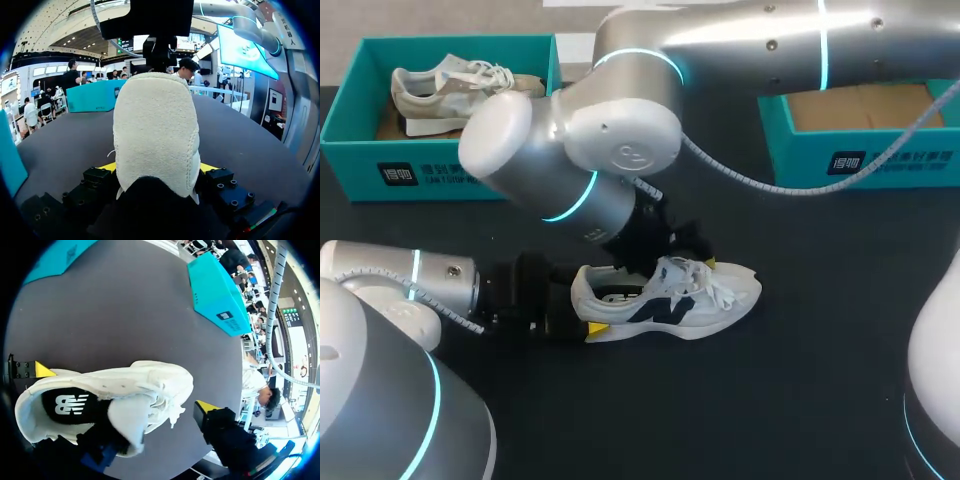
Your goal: Take the shoe out of the shoebox, open the shoe tongue, remove and reinsert the insole, then place the shoe into the shoebox
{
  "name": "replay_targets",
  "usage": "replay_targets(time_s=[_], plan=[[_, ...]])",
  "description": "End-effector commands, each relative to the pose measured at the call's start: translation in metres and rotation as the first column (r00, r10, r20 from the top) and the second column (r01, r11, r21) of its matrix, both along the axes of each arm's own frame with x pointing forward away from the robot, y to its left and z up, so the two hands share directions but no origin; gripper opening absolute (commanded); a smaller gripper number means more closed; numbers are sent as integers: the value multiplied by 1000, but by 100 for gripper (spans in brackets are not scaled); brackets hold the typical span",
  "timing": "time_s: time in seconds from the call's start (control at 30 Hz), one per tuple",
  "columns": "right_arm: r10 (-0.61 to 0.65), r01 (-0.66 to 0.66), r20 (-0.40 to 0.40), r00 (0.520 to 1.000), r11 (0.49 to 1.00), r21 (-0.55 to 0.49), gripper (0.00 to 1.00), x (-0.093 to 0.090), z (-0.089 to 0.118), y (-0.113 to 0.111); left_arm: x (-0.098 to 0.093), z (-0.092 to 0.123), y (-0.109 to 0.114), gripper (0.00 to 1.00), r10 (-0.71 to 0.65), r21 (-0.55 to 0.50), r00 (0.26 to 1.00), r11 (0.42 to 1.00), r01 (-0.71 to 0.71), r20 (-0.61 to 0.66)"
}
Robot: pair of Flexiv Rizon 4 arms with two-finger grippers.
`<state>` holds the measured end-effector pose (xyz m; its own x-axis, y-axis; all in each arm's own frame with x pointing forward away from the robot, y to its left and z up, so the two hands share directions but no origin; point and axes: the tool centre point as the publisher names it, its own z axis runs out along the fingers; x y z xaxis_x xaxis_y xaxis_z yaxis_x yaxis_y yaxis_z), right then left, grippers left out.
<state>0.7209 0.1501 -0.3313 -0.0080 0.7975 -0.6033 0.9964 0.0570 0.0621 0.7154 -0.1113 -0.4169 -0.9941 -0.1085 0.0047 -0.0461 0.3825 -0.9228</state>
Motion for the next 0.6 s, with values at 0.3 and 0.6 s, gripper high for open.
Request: replay_targets(time_s=[0.3,0.6], plan=[[-213,197,145,966,973,119,0,0,3,-8,-1,-8,-4,0,0,4,1000,1000,0,-2],[-169,148,118,979,975,168,0,11,2,-29,-1,-8,-4,0,0,4,1000,1000,0,-2]])
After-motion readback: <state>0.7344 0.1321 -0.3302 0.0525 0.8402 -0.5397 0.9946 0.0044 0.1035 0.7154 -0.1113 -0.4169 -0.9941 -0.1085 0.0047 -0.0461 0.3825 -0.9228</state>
